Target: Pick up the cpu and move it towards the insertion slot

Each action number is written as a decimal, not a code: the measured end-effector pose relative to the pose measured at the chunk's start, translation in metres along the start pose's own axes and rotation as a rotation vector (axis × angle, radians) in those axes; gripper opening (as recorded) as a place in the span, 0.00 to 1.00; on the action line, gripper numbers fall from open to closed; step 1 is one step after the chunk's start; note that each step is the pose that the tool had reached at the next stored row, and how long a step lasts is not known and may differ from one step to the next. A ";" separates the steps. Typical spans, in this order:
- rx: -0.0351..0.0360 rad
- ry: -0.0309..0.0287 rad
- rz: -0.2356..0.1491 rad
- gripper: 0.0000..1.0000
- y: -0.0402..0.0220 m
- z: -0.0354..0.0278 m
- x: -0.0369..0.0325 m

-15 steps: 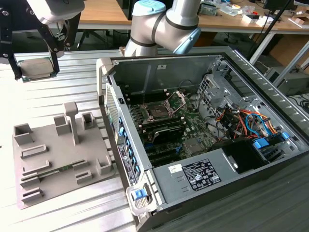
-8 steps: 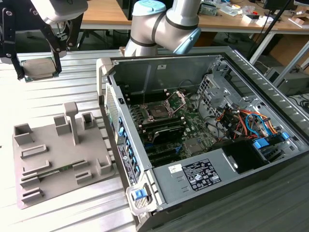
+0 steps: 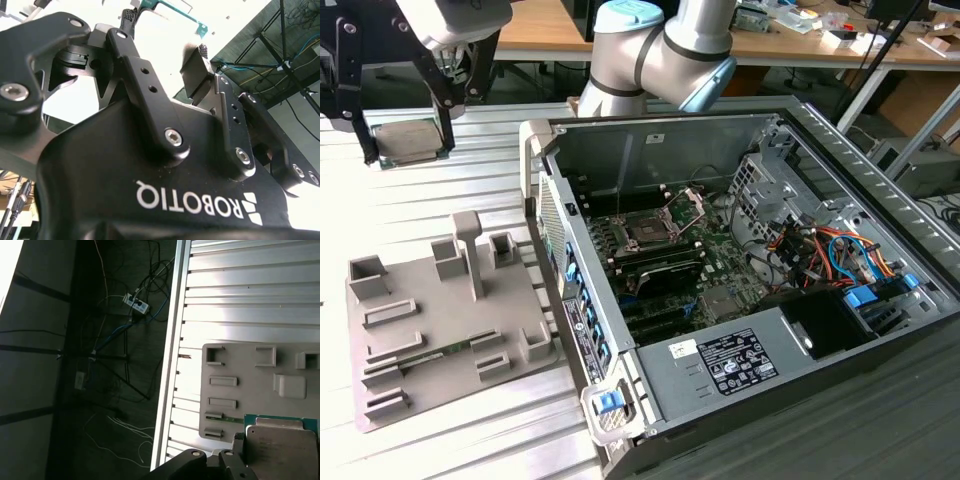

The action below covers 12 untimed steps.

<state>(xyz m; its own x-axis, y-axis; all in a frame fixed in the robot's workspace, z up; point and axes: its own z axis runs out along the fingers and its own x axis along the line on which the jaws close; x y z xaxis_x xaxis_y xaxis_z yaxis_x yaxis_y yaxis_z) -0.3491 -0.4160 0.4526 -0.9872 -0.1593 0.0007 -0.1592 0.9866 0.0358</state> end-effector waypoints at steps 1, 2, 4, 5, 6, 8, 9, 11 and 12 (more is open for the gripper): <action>0.0000 0.0001 0.000 0.55 -0.0001 0.0000 -0.0007; 0.0000 0.0001 0.000 0.55 -0.0002 -0.0001 -0.0016; 0.0000 0.0001 0.000 0.55 -0.0006 0.0000 -0.0035; 0.0000 0.0001 0.000 0.55 -0.0006 0.0000 -0.0040; 0.0000 0.0001 0.000 0.55 -0.0008 0.0000 -0.0047; 0.0000 0.0001 0.000 0.55 -0.0010 0.0000 -0.0063; 0.0000 0.0001 0.000 0.55 -0.0011 0.0000 -0.0069; 0.0000 0.0001 0.000 0.55 -0.0013 0.0001 -0.0082; 0.0000 0.0001 0.000 0.55 -0.0014 0.0000 -0.0088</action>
<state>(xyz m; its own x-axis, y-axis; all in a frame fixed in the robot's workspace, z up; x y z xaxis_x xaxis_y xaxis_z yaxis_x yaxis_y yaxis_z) -0.3402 -0.4160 0.4525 -0.9872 -0.1594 0.0008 -0.1592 0.9866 0.0357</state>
